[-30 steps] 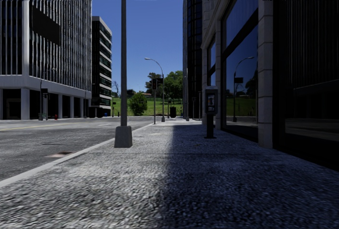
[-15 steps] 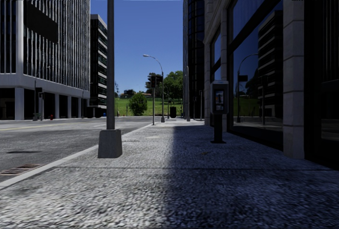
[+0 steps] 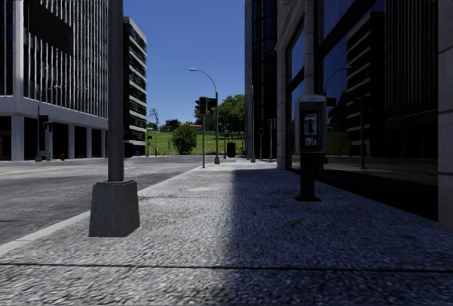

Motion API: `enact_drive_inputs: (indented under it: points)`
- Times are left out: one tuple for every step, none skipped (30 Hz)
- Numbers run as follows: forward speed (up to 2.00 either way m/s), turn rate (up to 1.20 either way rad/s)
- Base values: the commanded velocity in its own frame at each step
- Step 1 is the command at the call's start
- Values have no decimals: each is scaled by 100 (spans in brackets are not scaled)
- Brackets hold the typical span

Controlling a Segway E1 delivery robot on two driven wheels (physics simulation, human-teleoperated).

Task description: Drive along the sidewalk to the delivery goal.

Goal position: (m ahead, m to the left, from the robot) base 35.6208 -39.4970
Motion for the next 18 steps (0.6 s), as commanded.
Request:
enact_drive_inputs:
  points:
    - [200, 0]
    - [200, 0]
    - [200, 0]
    - [200, 0]
    - [200, 0]
    - [200, -3]
    - [200, -3]
    - [200, -12]
    - [200, -14]
    - [200, -14]
    - [200, -15]
    - [200, -15]
    - [200, -15]
    - [200, -15]
    - [200, -15]
    - [200, -15]
    - [200, -15]
    - [200, -15]
